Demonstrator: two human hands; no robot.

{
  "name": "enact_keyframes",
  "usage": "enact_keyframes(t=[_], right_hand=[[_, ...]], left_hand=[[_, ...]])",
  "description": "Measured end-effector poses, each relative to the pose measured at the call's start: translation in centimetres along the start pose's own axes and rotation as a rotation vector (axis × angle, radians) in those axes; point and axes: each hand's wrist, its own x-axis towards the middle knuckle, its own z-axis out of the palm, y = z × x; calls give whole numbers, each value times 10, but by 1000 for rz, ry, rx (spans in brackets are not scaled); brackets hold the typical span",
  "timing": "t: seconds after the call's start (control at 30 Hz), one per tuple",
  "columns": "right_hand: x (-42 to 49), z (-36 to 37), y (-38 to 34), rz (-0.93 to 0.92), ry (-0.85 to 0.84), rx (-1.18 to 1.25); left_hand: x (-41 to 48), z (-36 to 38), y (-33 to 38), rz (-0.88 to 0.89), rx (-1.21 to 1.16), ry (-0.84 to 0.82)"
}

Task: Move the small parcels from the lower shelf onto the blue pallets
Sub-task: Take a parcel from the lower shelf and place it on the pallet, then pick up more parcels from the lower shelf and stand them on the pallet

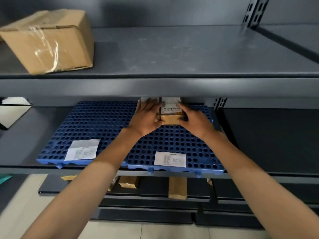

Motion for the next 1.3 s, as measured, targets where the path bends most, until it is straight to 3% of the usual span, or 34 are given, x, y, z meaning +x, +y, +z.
enact_keyframes(t=[0.17, 0.33, 0.43, 0.57, 0.93, 1.1, 1.3], right_hand=[[-52, -19, -25, -100, 123, 55], [-156, -6, -30, -263, 250, 229], [-216, 34, -18, -335, 290, 237], [-256, 92, 1, -280, 170, 257], [-226, 235, 84, 242, -415, -49], [-210, 275, 99, 202, -363, -42], [-223, 259, 72, 195, -305, -17]], left_hand=[[-51, -24, 43, 36, -149, 182], [-160, -9, 95, 116, -282, 402], [-212, 35, 113, 123, -330, 283], [-240, 109, 127, -65, -425, 36], [-215, 264, 101, -178, -313, -219], [-192, 303, 97, -178, -274, -345], [-217, 269, 109, -215, -352, -237]])
